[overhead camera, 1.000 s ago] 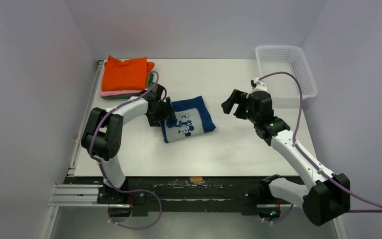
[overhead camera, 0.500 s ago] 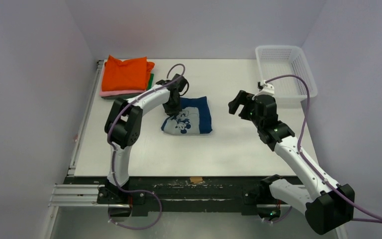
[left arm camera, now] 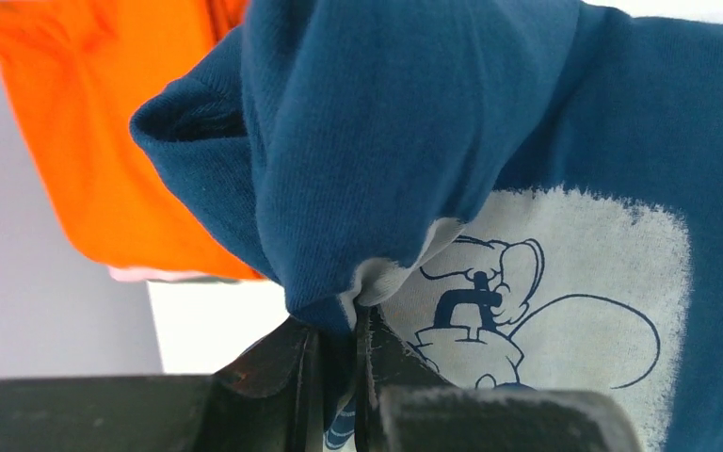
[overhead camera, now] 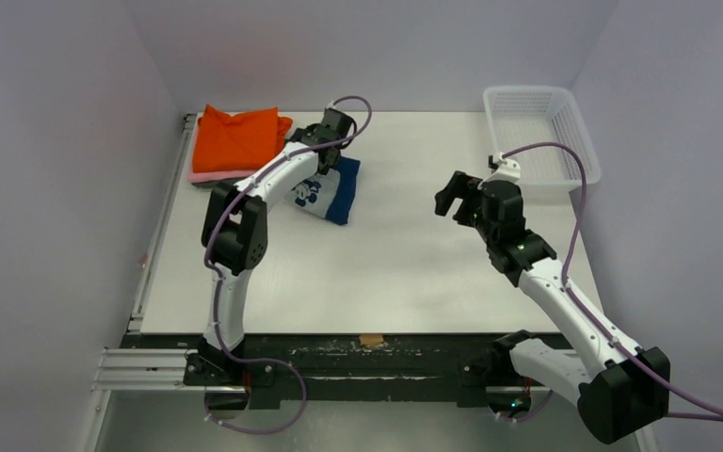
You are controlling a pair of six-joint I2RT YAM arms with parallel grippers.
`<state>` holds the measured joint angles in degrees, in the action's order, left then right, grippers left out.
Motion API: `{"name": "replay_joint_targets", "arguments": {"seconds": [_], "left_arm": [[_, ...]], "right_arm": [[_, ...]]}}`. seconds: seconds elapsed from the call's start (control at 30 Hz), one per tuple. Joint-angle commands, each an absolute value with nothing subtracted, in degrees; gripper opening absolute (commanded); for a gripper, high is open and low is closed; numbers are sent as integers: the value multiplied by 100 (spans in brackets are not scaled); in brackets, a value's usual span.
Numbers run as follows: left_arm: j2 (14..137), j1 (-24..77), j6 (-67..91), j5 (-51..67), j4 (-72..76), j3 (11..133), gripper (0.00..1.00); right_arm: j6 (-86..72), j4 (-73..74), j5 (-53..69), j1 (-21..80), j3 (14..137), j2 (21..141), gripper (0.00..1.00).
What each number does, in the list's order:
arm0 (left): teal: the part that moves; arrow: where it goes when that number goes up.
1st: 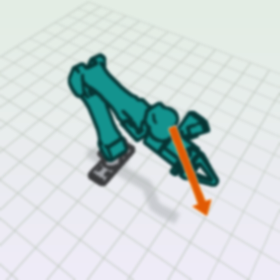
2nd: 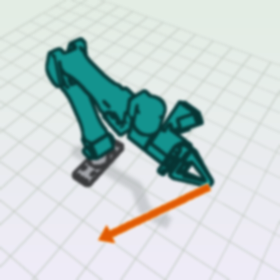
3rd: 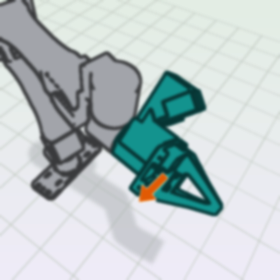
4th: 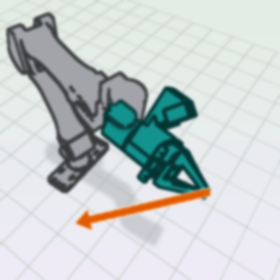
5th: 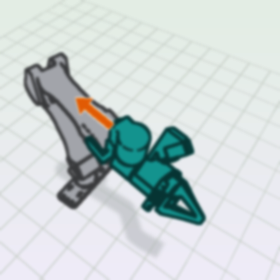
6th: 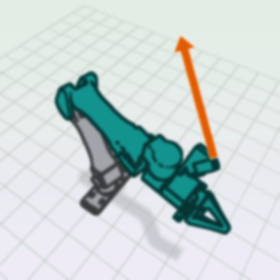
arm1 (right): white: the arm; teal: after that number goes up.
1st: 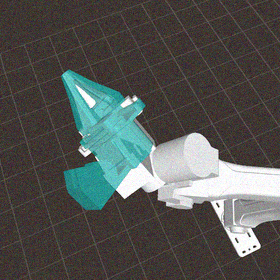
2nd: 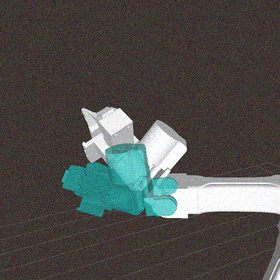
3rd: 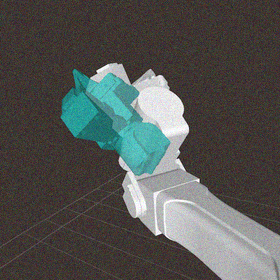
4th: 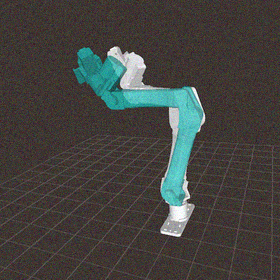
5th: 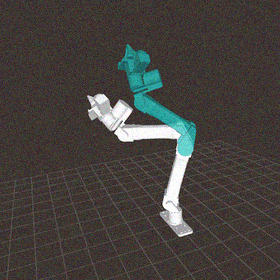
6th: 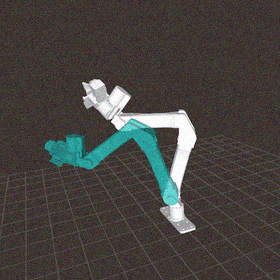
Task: Fold and stack the t-shirts
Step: Put the neatly folded tshirt into the corner of the board with the left arm
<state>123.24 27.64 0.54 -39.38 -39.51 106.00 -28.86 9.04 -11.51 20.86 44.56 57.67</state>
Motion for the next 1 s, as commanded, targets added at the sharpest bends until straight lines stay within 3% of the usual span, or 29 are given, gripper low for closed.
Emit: {"name": "replay_joint_targets", "arguments": {"seconds": [0.0,0.13,0.3,0.63,0.97], "left_arm": [[12014,2383,-1292,-4252,-3140,11191,0],[11903,2145,-1830,-3984,-3085,11511,0],[11703,1686,-1398,-2437,-3621,12117,0],[12014,1527,-1491,-2532,-4545,13645,0],[11879,1207,-1173,-2177,-4877,13990,0]], "right_arm": [[-2717,577,-1437,2069,4403,5753,88],[-2675,555,-1564,2074,4403,5865,88],[-2591,540,-1694,2072,4441,6066,88],[-2569,547,-1803,2071,4501,6259,88],[-2584,603,-1863,2074,4500,6258,88]]}}
